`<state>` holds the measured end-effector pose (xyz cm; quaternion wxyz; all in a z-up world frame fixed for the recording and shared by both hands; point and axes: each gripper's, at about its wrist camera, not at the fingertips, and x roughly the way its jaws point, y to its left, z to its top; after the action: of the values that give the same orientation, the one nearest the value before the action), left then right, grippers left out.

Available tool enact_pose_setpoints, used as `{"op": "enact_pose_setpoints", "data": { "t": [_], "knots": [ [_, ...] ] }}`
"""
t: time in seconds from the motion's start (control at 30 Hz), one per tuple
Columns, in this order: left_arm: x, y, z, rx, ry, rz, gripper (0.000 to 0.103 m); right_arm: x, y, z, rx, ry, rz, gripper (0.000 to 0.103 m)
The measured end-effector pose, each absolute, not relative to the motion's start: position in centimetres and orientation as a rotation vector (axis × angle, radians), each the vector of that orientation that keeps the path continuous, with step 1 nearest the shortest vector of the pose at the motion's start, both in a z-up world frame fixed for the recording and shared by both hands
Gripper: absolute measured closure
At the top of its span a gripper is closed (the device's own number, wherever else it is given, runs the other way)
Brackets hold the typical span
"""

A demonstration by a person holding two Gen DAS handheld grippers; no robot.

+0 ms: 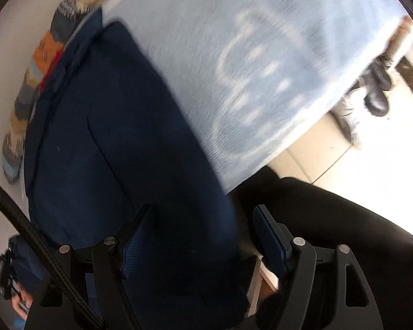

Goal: Fold large clothes

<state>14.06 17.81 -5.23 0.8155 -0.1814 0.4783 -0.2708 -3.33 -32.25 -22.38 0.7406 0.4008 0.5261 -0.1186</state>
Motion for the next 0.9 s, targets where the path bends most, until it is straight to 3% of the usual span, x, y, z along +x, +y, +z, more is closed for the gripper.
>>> {"op": "enact_pose_setpoints", "data": {
  "t": [0.03, 0.1, 0.13, 0.17, 0.57, 0.9],
  "knots": [
    [14.1, 17.8, -5.3, -0.387, 1.022, -0.578, 0.093, -2.7, -31.6, -23.2, 0.911, 1.176, -0.173, 0.030],
    [14.0, 17.8, -5.3, -0.382, 1.023, -0.579, 0.093, -2.3, -30.2, -22.8, 0.917, 1.161, -0.053, 0.082],
    [14.0, 17.8, -5.3, -0.381, 1.024, -0.580, 0.093, -2.2, -29.4, -21.8, 0.876, 1.147, -0.001, 0.092],
    [13.9, 17.8, -5.2, -0.379, 1.022, -0.580, 0.093, -2.2, -28.7, -20.8, 0.842, 1.125, 0.019, 0.095],
    [16.2, 19.0, -2.5, -0.420, 0.953, -0.565, 0.093, 1.8, -30.4, -5.5, 0.752, 0.764, 0.298, 0.097],
    [27.9, 20.4, 0.1, -0.484, 0.937, -0.465, 0.094, 15.6, -33.4, -1.0, 0.762, 0.680, 0.289, 0.097]
  ]
}}
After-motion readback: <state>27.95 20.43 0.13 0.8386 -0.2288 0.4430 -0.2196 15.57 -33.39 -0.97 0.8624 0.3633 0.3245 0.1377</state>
